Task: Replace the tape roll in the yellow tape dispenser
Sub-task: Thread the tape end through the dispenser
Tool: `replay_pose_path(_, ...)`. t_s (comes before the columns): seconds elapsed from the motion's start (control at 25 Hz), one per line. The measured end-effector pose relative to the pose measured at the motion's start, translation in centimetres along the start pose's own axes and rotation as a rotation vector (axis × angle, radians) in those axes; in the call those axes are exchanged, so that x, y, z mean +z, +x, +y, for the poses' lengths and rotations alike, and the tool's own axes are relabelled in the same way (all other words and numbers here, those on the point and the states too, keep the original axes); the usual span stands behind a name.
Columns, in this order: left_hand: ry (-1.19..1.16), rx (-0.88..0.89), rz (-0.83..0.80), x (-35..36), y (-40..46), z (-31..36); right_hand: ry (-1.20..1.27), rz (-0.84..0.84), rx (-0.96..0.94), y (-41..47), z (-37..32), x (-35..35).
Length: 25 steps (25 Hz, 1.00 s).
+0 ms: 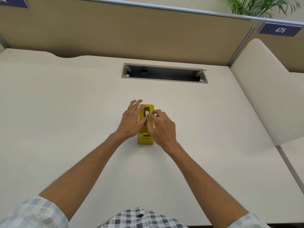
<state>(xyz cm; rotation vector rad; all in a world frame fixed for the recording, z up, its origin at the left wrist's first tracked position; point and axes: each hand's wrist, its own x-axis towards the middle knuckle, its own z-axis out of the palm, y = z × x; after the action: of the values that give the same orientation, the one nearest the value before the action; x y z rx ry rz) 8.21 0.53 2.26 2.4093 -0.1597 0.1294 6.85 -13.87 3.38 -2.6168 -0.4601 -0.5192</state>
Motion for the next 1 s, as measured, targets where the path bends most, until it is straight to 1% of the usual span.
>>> replay_pose_path(0.12, 0.036, 0.008, -0.024, -0.06, 0.36, -0.35, 0.002, 0.002, 0.001, -0.18, 0.02, -0.03)
replay_pose_path(0.4, -0.037, 0.076, 0.016, -0.25, 0.54, -0.03, -0.009, -0.014, -0.013, -0.15, 0.33, -0.16)
replay_pose_path(0.6, 0.022, 0.013, -0.028, -0.24, 0.80, -0.45, -0.003, -0.011, -0.018, 0.10, 0.44, -0.21)
replay_pose_path(0.88, -0.135, 0.039, 0.007, -0.22, -0.07, -0.18, -0.007, -0.030, -0.026, 0.28, 0.31, -0.07)
replay_pose_path(1.0, -0.137, 0.044, -0.003, -0.39, 0.08, -0.10, -0.007, -0.028, -0.029, 0.22, 0.28, -0.10)
